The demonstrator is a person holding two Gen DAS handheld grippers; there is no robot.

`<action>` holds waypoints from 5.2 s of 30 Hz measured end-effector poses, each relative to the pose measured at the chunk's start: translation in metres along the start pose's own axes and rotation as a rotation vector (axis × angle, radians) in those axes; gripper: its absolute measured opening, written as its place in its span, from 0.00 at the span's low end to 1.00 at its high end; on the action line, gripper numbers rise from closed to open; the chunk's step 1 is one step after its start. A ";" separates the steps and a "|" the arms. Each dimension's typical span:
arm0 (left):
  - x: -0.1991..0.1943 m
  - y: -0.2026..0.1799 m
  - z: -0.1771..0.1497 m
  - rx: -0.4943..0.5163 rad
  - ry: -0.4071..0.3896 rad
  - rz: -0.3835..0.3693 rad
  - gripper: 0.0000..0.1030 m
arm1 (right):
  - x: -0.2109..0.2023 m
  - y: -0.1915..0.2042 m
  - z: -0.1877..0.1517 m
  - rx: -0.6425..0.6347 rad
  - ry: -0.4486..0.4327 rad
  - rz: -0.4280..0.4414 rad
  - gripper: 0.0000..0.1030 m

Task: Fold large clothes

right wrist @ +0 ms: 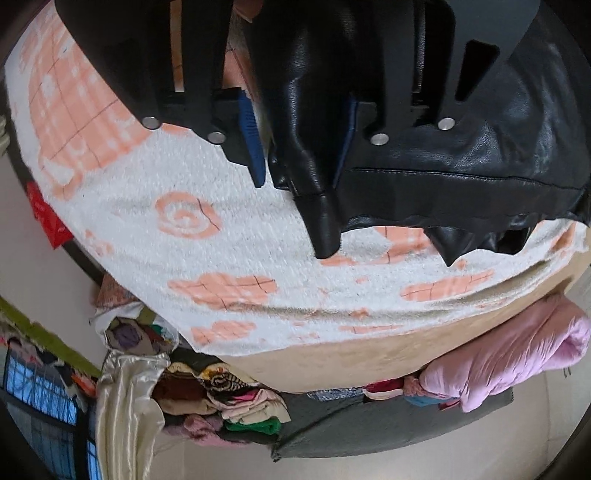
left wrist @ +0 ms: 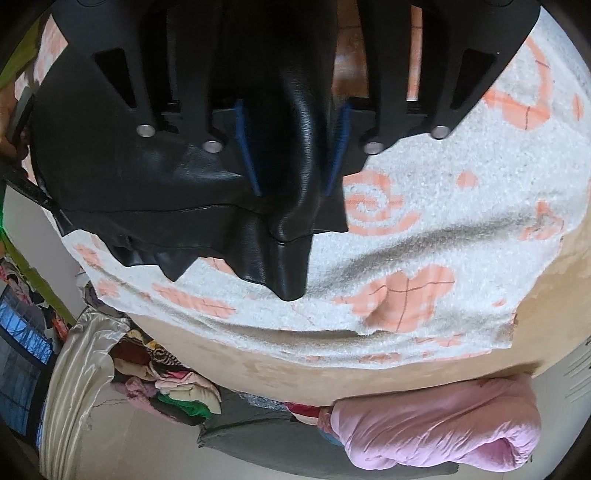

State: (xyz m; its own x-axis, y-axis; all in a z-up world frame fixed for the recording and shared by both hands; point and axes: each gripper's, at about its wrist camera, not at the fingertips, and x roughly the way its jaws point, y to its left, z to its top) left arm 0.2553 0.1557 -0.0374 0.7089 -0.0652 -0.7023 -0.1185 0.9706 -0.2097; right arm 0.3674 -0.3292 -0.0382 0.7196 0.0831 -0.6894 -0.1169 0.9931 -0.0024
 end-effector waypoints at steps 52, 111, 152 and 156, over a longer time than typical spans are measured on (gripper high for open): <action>-0.045 0.013 -0.059 -0.250 0.170 -0.259 0.41 | -0.114 -0.011 -0.057 0.047 0.039 0.092 0.65; -0.035 0.005 -0.020 -0.170 0.136 -0.279 0.31 | -0.076 0.168 -0.093 -0.212 0.150 0.309 0.25; -0.074 -0.020 0.012 -0.183 0.078 -0.381 0.31 | -0.200 0.282 -0.168 -0.888 -0.559 0.189 0.21; -0.085 -0.055 0.028 -0.145 0.063 -0.382 0.31 | -0.209 0.257 -0.147 -0.806 -0.582 0.189 0.20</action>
State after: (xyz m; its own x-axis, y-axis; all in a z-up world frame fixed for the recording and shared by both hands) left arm 0.2216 0.1147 0.0527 0.6775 -0.4329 -0.5946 0.0454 0.8315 -0.5537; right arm 0.0861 -0.1038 -0.0015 0.8383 0.4742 -0.2689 -0.5359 0.6260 -0.5666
